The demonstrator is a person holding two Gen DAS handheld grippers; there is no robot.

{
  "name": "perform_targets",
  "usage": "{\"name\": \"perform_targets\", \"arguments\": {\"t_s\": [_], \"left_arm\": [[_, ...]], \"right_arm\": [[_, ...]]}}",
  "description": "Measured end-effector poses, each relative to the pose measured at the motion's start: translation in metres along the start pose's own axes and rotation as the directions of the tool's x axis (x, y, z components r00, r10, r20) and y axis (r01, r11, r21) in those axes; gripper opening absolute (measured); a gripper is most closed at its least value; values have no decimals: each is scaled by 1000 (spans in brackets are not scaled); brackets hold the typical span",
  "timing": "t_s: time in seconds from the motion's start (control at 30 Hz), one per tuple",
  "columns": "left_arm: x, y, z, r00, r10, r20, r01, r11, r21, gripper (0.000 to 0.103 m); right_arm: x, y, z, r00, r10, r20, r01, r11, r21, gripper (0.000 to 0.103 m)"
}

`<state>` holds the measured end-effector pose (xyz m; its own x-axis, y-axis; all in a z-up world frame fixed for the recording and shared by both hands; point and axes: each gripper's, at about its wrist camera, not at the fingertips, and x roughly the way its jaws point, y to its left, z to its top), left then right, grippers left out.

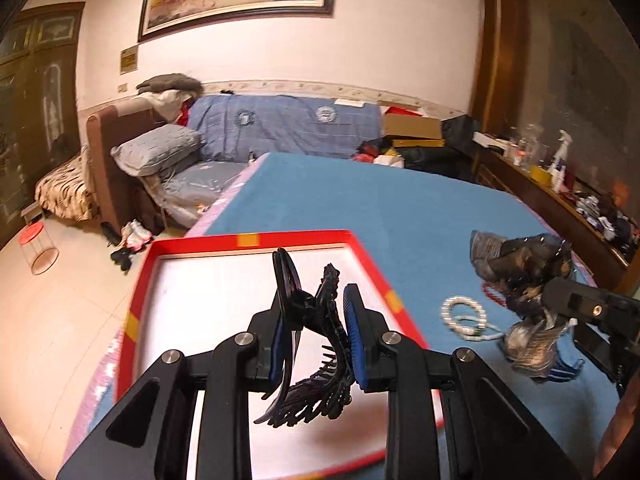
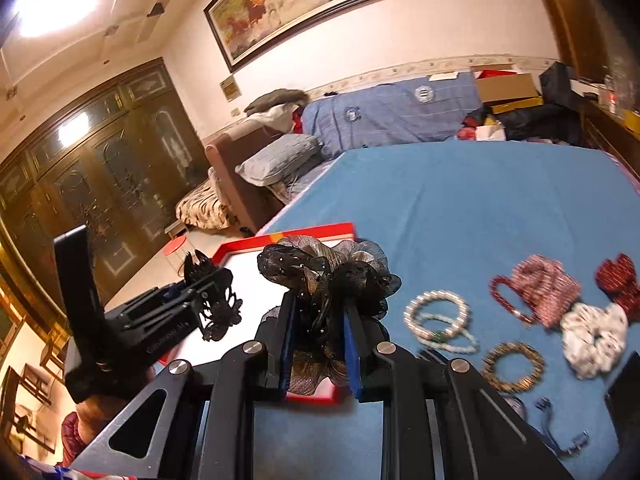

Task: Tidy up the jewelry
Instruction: 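Carry the claw clip with the left gripper while the right carries the scrunchie to the tray, then open the right gripper releasing the scrunchie while the left releases the claw clip in the tray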

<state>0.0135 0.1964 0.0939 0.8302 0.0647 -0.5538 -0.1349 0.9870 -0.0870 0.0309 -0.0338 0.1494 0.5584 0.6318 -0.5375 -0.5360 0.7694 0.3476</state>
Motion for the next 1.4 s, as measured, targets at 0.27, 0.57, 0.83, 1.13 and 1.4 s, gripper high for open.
{"name": "perform_targets", "arguments": {"t_s": [0.27,0.57,0.83,1.13,1.4], "left_arm": [[24,47,21,996,72,-47,-74,996,-43,25],[69,77,35,986,80,-149,-95,991,-91,25],[98,85,40,977,88,-194,-111,988,-111,26],[111,89,39,976,76,-206,-103,987,-123,26],[108,92,38,979,67,-195,-95,986,-139,26]], "right_arm": [[56,22,27,998,26,-52,-27,1000,-12,24],[129,32,45,990,11,-141,-10,1000,9,24],[184,37,57,979,-36,-201,37,999,1,24],[218,33,56,965,-87,-247,90,996,0,24],[229,30,48,958,-91,-272,99,995,19,35]]}}
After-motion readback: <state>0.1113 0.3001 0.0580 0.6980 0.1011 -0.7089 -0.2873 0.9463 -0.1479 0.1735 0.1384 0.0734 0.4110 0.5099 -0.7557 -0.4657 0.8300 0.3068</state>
